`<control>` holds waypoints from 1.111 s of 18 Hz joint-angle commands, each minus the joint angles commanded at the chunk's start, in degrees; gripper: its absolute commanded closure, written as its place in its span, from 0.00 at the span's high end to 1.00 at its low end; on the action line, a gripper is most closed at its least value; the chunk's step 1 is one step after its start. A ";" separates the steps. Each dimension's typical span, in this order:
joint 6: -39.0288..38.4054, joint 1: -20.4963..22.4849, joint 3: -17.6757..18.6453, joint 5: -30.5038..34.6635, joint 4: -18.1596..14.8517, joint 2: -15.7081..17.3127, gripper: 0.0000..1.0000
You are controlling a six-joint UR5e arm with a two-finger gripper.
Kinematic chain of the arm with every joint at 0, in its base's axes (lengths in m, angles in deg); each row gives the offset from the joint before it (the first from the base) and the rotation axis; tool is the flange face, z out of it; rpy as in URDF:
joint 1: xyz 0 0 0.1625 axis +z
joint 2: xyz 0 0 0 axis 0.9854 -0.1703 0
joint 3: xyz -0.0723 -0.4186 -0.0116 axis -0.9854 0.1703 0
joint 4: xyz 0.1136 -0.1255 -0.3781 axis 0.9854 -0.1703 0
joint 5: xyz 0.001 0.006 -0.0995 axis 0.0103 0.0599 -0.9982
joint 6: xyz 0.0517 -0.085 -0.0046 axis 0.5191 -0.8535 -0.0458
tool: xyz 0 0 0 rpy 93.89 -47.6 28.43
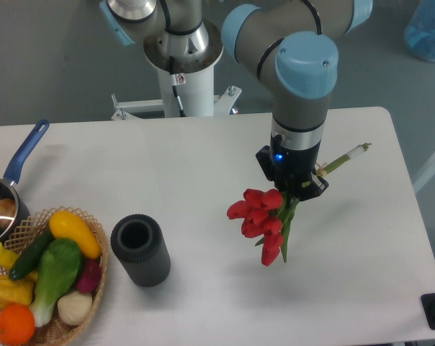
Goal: Insert the flowers into the vase
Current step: 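Carry the red tulip bunch with the gripper toward the black vase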
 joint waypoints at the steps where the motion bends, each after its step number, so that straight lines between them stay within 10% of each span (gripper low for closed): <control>1: 0.00 -0.09 0.09 -0.17 0.00 0.00 0.07; 11: -0.79 -1.93 2.11 -11.76 1.49 2.19 0.05; 20: -16.33 -3.07 6.41 -29.35 13.87 5.10 0.03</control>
